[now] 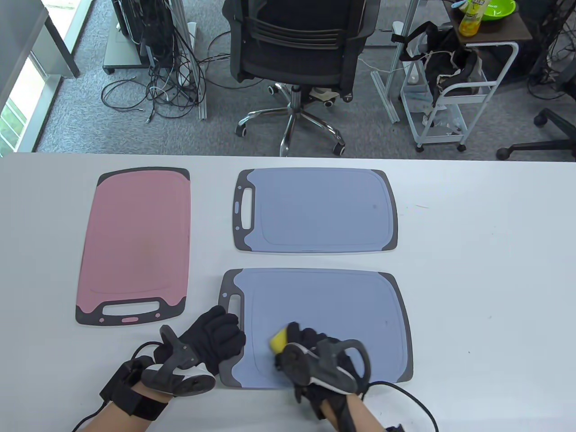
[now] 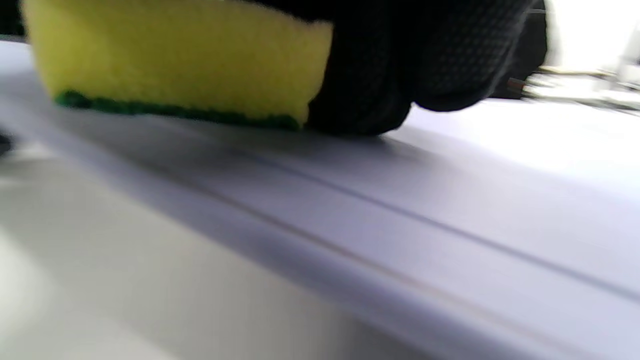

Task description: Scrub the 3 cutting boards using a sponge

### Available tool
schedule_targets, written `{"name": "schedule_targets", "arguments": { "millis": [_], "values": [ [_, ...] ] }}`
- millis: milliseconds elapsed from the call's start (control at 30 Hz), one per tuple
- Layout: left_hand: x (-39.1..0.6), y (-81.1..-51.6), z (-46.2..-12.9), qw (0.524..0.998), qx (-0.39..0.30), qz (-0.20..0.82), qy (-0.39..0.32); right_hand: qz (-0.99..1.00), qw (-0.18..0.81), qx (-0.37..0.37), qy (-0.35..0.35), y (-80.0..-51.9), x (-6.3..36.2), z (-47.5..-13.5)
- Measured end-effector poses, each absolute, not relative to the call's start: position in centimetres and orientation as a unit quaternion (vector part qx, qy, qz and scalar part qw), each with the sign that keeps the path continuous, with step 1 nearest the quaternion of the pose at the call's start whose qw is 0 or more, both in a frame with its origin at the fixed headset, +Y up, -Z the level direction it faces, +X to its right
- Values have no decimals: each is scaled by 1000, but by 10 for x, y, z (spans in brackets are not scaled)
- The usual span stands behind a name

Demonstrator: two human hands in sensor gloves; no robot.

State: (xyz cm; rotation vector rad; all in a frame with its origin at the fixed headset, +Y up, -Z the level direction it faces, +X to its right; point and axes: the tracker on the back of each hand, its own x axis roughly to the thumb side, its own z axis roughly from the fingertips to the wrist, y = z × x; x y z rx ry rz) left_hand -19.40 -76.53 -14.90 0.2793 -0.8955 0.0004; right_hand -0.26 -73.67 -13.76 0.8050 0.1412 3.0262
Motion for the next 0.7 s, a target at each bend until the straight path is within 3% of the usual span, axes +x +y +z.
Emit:
{"name": "schedule_targets", "arguments": {
  "millis": [67,167,300,433,533,633,700],
  "values": [
    [-194,-765,-147,890,138,-3,-434,957,-10,290,27,-733,-27,-131],
    [-195,-765,-149,892,133,4,-433,964,-11,261,46,-736,-7,-136],
    [-194,-765,-149,892,131,2,-432,991,-14,122,53,-752,84,-145],
    [-194,-765,-148,892,132,2,-433,994,6,-71,79,-771,201,-142],
    [-194,-765,-150,893,130,9,-431,981,33,-159,105,-778,248,-142],
    [-195,-765,-150,893,129,11,-430,985,44,-139,90,-776,237,-146],
    [-194,-766,-150,893,129,12,-431,994,-15,-76,79,-769,211,-151]
  ]
}}
